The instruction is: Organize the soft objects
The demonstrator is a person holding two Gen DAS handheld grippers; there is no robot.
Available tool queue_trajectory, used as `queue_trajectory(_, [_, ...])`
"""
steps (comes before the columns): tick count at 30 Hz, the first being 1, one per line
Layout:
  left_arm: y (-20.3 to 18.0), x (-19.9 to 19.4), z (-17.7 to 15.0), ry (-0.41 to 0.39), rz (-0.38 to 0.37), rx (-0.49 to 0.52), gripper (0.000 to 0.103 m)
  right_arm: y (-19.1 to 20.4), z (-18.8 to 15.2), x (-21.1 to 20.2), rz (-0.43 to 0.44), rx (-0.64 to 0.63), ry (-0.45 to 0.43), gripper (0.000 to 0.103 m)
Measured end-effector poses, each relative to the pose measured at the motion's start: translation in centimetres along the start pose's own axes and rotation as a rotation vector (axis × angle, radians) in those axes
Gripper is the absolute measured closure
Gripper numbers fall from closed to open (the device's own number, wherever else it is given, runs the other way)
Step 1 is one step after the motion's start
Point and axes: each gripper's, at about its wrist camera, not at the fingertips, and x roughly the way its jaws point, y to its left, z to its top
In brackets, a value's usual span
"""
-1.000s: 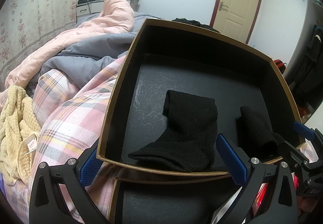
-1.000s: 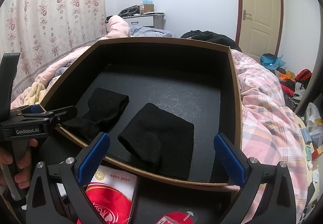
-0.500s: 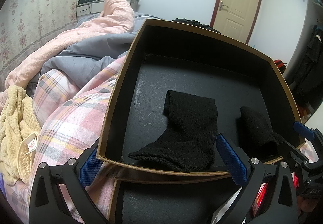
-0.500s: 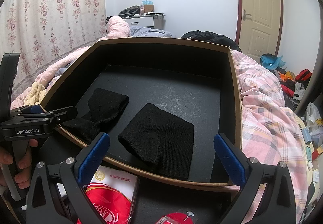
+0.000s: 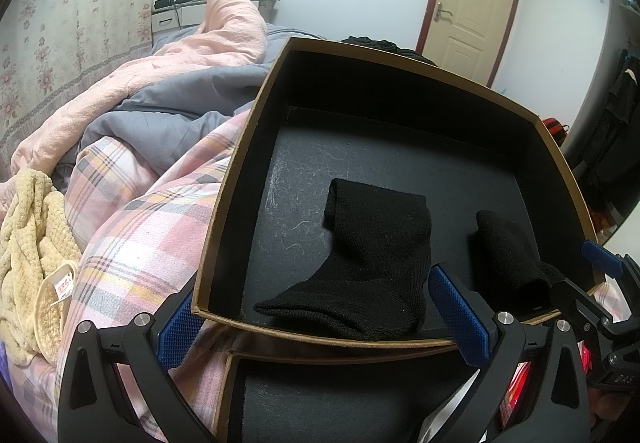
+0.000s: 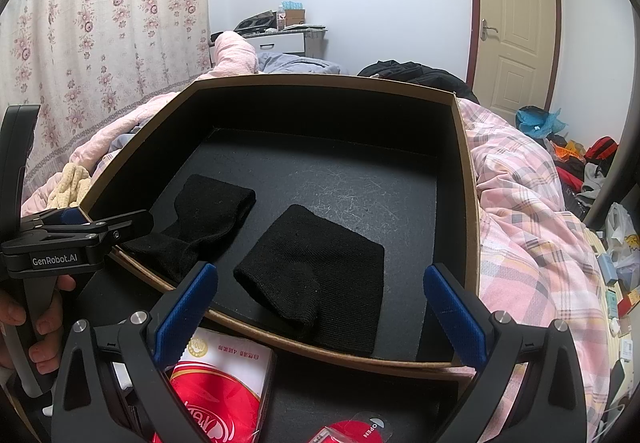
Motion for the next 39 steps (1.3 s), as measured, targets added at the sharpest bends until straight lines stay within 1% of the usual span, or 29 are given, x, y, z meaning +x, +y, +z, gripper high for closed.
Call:
queue_trajectory(33, [0.0,0.0,-0.03,0.0,0.0,0.001,0.0,-0.02,-0.03,0.0,0.001,0.001,0.0,0.001])
queue_trajectory(35, [0.04,-0.04,-0.02,0.004,-0.004,0.002,0.0,-0.02,-0.02,-0.02,0.001,0.001,-0.001,0.001])
queue_trajectory(39, [0.86,-0.87,0.17,-0.011,-0.049,-0.027,0.0,-0.15,0.06,-0.02,0.003,0.01,-0.002,0.001])
